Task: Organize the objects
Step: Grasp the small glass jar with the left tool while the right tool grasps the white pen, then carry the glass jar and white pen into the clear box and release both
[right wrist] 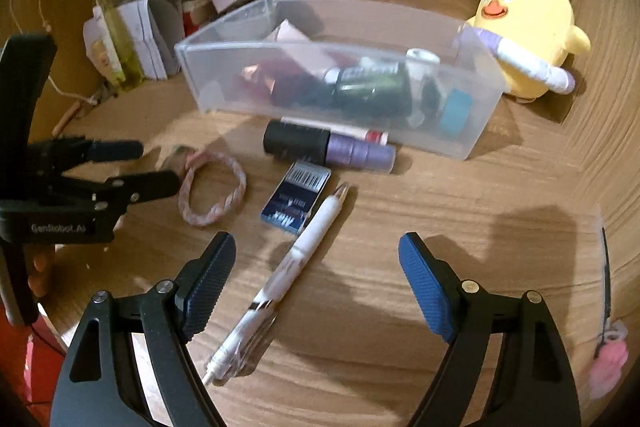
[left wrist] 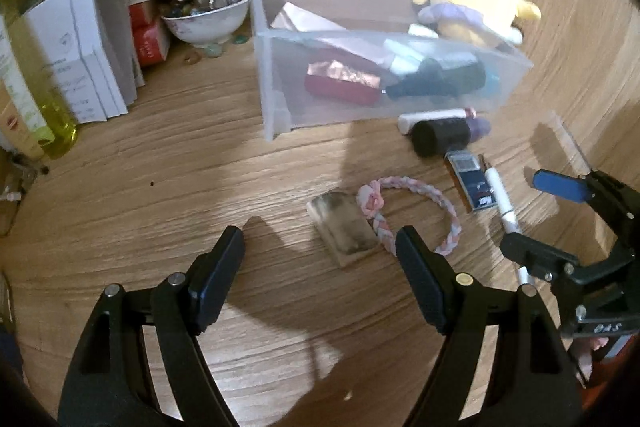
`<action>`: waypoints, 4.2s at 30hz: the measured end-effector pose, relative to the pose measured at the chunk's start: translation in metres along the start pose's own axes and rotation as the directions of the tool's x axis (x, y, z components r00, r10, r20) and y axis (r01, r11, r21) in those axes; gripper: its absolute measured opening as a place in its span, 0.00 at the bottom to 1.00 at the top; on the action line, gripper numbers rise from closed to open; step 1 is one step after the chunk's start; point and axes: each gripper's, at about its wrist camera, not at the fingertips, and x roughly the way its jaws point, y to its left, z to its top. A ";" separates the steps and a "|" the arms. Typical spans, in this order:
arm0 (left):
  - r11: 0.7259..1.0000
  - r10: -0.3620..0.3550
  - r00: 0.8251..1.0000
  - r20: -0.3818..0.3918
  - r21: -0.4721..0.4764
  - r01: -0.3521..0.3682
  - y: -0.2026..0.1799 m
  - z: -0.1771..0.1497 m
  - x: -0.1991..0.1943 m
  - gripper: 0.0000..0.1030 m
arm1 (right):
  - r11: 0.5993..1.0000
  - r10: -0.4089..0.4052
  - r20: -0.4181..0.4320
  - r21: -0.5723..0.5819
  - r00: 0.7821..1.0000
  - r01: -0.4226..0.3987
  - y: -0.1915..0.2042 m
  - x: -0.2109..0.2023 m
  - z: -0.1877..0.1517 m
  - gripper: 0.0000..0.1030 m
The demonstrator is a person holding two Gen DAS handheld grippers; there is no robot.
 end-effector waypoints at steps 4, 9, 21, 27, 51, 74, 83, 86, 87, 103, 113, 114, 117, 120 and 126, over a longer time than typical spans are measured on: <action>1.000 0.017 1.000 0.007 0.019 -0.017 0.002 -0.001 -0.002 0.67 | 0.999 -0.014 -0.022 -0.036 1.000 0.013 0.004 0.003 -0.006 0.77; 1.000 0.025 1.000 0.015 -0.004 -0.025 0.015 -0.008 -0.007 0.63 | 0.999 -0.014 -0.029 -0.037 0.999 0.013 -0.006 -0.001 -0.011 0.61; 0.998 0.028 0.999 0.021 0.061 -0.029 0.006 0.005 0.004 0.44 | 1.000 -0.010 -0.002 0.012 1.000 0.010 -0.015 -0.003 -0.008 0.22; 0.999 -0.007 0.999 0.031 0.052 0.006 0.008 0.006 0.003 0.22 | 0.999 -0.022 0.015 0.030 1.000 0.021 -0.016 0.000 -0.004 0.10; 1.000 0.013 0.971 0.238 0.016 -0.017 -0.006 0.036 -0.056 0.22 | 1.000 -0.014 0.233 0.010 0.972 0.012 -0.022 -0.063 0.037 0.10; 0.999 -0.013 0.958 0.286 -0.034 0.023 -0.014 0.087 -0.054 0.22 | 0.999 -0.037 0.405 0.029 0.914 0.027 -0.056 -0.081 0.108 0.10; 0.999 -0.007 0.966 0.260 -0.050 0.021 -0.013 0.109 -0.036 0.22 | 0.997 -0.083 0.397 0.035 0.914 0.076 -0.071 -0.063 0.130 0.10; 0.999 -0.001 0.970 0.241 -0.049 0.013 -0.013 0.117 -0.025 0.22 | 0.994 -0.112 0.382 0.023 0.917 0.111 -0.072 -0.053 0.135 0.10; 0.999 -0.002 0.973 0.232 -0.049 0.013 -0.013 0.119 -0.021 0.22 | 0.992 -0.124 0.376 0.021 0.918 0.125 -0.072 -0.050 0.135 0.10; 0.999 0.021 0.991 0.133 -0.051 -0.014 -0.012 0.133 0.031 0.22 | 0.979 -0.137 0.236 -0.112 0.962 0.167 -0.048 0.022 0.141 0.11; 0.998 0.010 0.988 0.154 -0.055 -0.001 -0.010 0.132 0.025 0.23 | 0.981 -0.093 0.195 -0.149 0.976 0.123 -0.036 0.037 0.141 0.14; 0.998 0.006 0.988 0.157 -0.056 0.003 -0.010 0.131 0.024 0.23 | 0.983 -0.083 0.187 -0.147 0.979 0.111 -0.036 0.038 0.141 0.14; 0.999 -0.003 0.986 0.169 -0.053 0.012 -0.010 0.130 0.018 0.26 | 0.983 -0.089 0.178 -0.145 0.980 0.116 -0.036 0.039 0.140 0.15; 0.998 -0.010 0.983 0.184 -0.051 0.020 -0.010 0.128 0.010 0.31 | 0.984 -0.086 0.182 -0.138 0.980 0.112 -0.036 0.036 0.138 0.23; 0.999 -0.011 0.973 0.229 -0.043 0.021 -0.014 0.126 -0.011 0.46 | 0.984 -0.096 0.204 -0.131 0.974 0.124 -0.035 0.026 0.135 0.37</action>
